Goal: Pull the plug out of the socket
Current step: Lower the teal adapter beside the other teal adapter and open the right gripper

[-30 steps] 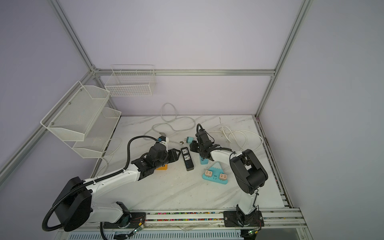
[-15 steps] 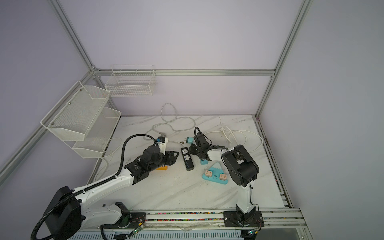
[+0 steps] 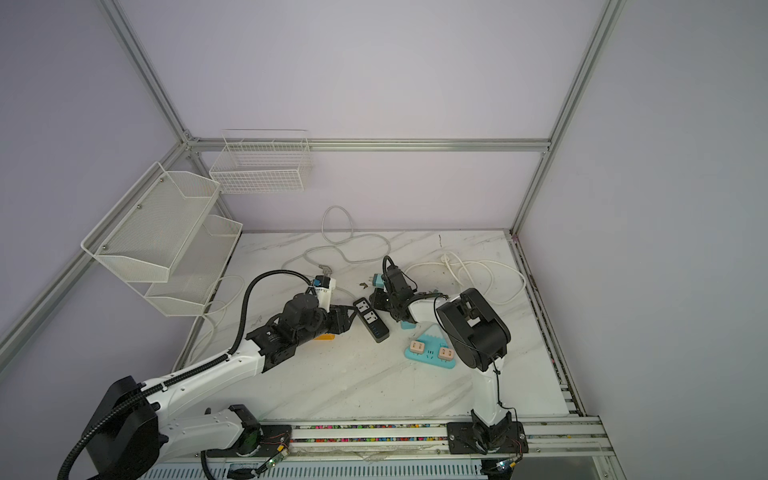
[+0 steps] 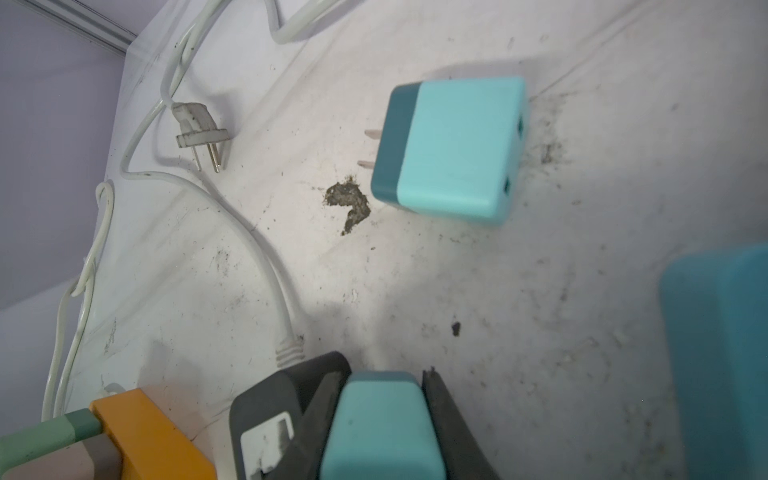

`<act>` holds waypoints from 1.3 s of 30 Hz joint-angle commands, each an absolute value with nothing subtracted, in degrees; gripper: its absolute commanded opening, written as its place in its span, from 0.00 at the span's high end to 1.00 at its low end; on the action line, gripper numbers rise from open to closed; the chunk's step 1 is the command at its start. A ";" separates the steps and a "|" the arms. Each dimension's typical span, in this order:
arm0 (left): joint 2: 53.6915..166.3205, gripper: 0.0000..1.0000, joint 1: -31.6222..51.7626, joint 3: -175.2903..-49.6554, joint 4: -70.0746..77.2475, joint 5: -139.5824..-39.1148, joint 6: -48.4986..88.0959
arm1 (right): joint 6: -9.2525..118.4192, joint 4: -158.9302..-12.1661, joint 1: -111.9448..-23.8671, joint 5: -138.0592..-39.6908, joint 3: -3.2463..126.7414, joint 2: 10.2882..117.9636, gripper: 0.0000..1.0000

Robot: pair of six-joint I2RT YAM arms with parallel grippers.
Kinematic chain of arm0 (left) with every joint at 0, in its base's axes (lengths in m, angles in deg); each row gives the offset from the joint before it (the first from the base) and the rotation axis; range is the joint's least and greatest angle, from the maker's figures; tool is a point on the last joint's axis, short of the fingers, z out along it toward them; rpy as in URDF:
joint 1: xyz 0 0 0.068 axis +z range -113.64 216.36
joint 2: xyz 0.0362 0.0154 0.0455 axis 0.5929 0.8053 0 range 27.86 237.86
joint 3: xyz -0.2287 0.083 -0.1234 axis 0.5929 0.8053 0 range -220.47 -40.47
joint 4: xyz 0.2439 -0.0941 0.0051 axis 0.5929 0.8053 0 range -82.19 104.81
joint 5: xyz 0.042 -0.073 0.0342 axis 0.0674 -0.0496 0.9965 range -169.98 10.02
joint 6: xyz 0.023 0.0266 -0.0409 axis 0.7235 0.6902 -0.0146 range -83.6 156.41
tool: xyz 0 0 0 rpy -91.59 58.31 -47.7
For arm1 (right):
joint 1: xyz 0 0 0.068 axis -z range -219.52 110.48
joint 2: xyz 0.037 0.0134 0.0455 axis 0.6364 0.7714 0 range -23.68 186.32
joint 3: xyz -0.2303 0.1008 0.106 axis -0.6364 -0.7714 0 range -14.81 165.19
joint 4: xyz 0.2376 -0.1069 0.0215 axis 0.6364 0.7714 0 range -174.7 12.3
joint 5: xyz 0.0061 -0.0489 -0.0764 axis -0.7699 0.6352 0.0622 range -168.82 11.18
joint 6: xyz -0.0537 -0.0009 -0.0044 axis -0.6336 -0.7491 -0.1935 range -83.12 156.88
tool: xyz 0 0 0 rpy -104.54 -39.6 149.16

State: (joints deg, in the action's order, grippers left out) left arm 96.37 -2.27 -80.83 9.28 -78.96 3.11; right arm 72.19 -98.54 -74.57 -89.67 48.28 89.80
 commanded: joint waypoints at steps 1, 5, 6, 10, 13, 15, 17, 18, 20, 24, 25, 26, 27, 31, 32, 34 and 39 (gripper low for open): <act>94.84 0.38 -1.98 -78.97 8.86 -79.84 4.41 | 71.34 -95.55 -74.85 -86.94 50.22 88.61 0.67; 94.92 0.38 -1.92 -79.53 9.79 -79.81 4.26 | 71.41 -94.45 -74.78 -85.53 50.71 87.12 0.56; 95.00 0.38 -1.90 -79.87 10.30 -79.64 4.31 | 71.55 -94.25 -74.71 -85.50 50.78 86.82 0.53; 95.02 0.38 -1.96 -81.53 12.30 -79.97 4.70 | 71.44 -92.61 -74.59 -84.38 52.23 85.85 0.42; 94.93 0.38 -1.98 -82.65 13.81 -79.99 5.07 | 71.17 -90.61 -74.59 -83.70 53.50 84.64 0.37; 94.65 0.38 -1.88 -83.26 14.35 -80.40 4.95 | 70.63 -89.20 -74.60 -82.91 54.05 82.88 0.34; 94.40 0.38 -1.94 -83.56 14.34 -81.08 4.59 | 69.56 -87.07 -74.60 -81.43 54.75 81.11 0.30; 94.40 0.38 -1.96 -83.75 14.21 -81.40 4.26 | 68.96 -85.61 -74.59 -80.76 55.26 80.17 0.28; 94.60 0.37 -1.96 -84.03 14.09 -82.02 3.11 | 68.24 -83.31 -74.59 -79.38 55.68 78.26 0.24; 95.99 0.37 -2.05 -84.43 12.33 -85.27 0.80 | 66.90 -77.96 -74.73 -75.85 55.57 73.43 0.20; 96.44 0.37 -2.21 -84.57 11.94 -85.92 0.28 | 66.77 -76.50 -74.77 -75.23 55.51 72.39 0.20; 97.06 0.37 -2.39 -84.63 11.53 -86.61 -0.23 | 66.60 -74.67 -74.90 -74.32 55.57 71.24 0.19; 97.65 0.37 -2.69 -84.71 10.84 -87.19 -0.64 | 66.55 -72.19 -75.20 -72.72 55.48 70.09 0.19; 100.20 0.37 -4.78 -85.08 7.29 -88.45 -2.45 | 67.08 -65.62 -76.55 -69.06 53.78 64.26 0.18; 101.41 0.37 -5.17 -85.27 6.16 -89.49 -2.70 | 67.59 -63.33 -76.91 -67.40 53.32 62.77 0.18; 103.32 0.37 -5.93 -86.15 5.37 -90.97 -2.79 | 68.73 -59.39 -77.38 -65.92 52.50 60.01 0.18; 107.66 0.39 -8.16 -86.66 3.11 -92.41 -2.02 | 72.28 -51.37 -78.29 -64.06 47.85 50.91 0.16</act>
State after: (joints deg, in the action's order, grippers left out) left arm 106.73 -7.19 -81.29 7.25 -90.06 -1.96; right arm 69.35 -60.67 -77.98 -67.40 50.49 55.37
